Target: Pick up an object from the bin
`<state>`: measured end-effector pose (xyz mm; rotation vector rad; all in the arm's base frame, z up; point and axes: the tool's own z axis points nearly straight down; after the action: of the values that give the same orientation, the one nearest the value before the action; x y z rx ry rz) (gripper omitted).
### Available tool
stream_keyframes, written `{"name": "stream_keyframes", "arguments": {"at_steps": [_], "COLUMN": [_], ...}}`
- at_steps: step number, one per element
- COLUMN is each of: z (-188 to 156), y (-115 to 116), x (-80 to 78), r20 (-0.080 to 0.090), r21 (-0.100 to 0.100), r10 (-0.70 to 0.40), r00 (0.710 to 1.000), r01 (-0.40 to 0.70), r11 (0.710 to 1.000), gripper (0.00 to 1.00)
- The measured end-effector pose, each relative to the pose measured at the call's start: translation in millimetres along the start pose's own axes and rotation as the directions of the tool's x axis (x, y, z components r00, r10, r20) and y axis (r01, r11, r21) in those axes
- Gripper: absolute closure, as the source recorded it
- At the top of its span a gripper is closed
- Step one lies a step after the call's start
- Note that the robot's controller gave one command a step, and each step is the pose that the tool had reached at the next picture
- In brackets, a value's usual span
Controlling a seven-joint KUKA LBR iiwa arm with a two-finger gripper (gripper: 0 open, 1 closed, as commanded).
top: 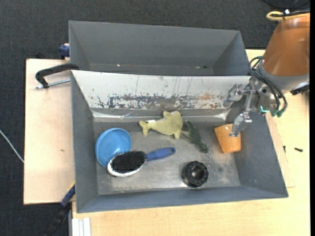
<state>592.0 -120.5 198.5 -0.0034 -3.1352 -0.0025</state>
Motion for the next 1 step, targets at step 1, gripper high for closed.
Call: {"name": "stream_keyframes", "arguments": {"at_steps": [1], "z": [127.9], "y": [61.3], "x": [32.9], "r20": [0.013], "r21": [0.001], "r10": [-0.002], "r00": [1.000], "r01": [0.002], "r11": [1.000], "gripper": [0.00]}}
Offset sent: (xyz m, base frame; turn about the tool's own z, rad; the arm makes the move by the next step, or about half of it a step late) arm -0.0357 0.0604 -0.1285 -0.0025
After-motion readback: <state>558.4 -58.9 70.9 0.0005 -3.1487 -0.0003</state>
